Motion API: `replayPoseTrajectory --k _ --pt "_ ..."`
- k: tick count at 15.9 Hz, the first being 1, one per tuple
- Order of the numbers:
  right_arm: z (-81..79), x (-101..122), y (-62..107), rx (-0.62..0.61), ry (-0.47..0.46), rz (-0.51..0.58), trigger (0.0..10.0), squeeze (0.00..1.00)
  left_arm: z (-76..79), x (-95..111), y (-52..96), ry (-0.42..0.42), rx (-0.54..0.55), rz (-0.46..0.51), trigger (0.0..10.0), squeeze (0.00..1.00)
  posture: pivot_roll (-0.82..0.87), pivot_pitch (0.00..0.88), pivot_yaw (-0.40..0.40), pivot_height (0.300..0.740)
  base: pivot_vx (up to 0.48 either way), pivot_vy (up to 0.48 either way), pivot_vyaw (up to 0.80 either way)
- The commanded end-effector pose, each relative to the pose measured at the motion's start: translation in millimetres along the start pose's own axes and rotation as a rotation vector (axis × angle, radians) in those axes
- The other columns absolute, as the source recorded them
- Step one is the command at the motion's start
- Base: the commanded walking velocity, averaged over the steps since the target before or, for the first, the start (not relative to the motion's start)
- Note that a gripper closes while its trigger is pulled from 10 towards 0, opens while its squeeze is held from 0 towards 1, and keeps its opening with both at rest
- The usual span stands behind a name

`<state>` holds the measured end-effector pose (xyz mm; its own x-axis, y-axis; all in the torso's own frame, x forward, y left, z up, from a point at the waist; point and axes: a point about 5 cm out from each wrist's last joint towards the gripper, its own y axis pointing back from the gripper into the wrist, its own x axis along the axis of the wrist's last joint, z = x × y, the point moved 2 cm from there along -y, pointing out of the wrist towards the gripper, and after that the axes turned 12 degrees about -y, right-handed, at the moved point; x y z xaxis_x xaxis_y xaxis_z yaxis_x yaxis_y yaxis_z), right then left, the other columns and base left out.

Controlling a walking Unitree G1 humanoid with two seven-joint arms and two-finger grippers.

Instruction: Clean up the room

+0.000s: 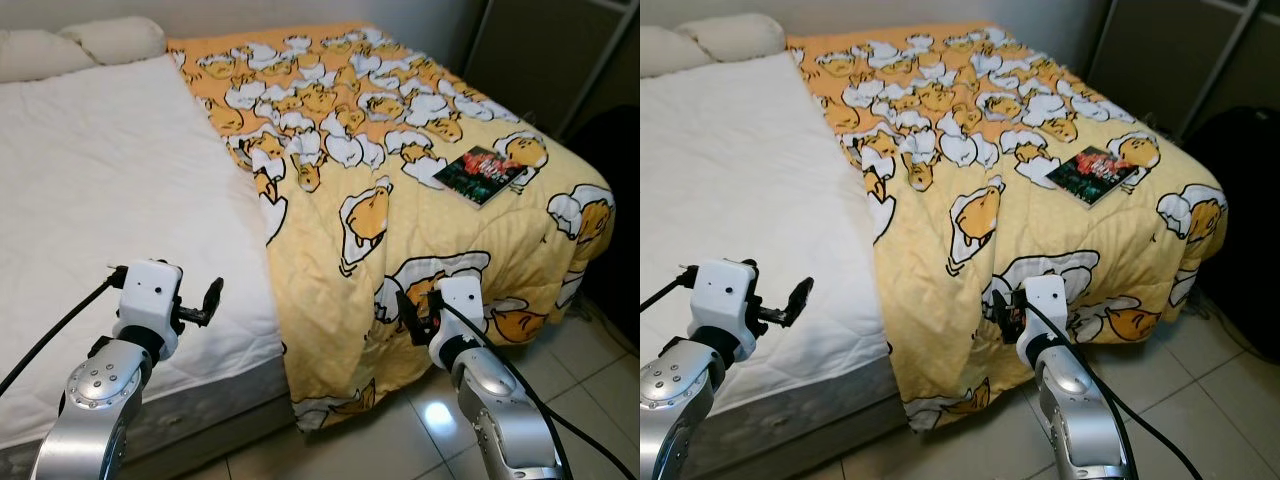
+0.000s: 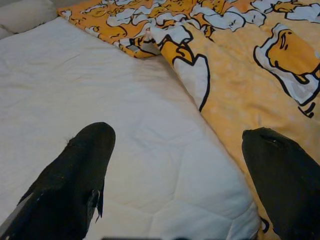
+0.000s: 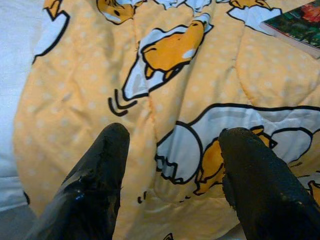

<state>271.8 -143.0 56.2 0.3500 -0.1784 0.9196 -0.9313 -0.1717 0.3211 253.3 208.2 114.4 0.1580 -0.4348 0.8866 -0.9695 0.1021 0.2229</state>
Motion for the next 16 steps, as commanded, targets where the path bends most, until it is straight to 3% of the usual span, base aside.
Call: replayPoseTrajectory --k 1,9,16 --pt "0.8 7 2.4 0.007 0.012 0.030 10.0 0.00 -3.1 6 -2.6 0.006 0.015 0.027 10.0 0.00 -0.04 0.000 -0.009 0.740 0.000 0.000 0.00" --pt "3.8 14 -0.1 0.017 0.051 0.061 10.0 0.00 0.7 7 -7.3 0.034 0.010 0.035 10.0 0.00 -0.07 0.000 0.003 0.740 0.290 0.000 0.00" --pt "-8.6 26 -12.4 0.064 -0.043 0.105 10.0 0.00 2.4 9 -17.7 0.011 -0.025 0.037 10.0 0.00 -0.05 0.000 0.005 0.740 0.319 0.000 0.00"
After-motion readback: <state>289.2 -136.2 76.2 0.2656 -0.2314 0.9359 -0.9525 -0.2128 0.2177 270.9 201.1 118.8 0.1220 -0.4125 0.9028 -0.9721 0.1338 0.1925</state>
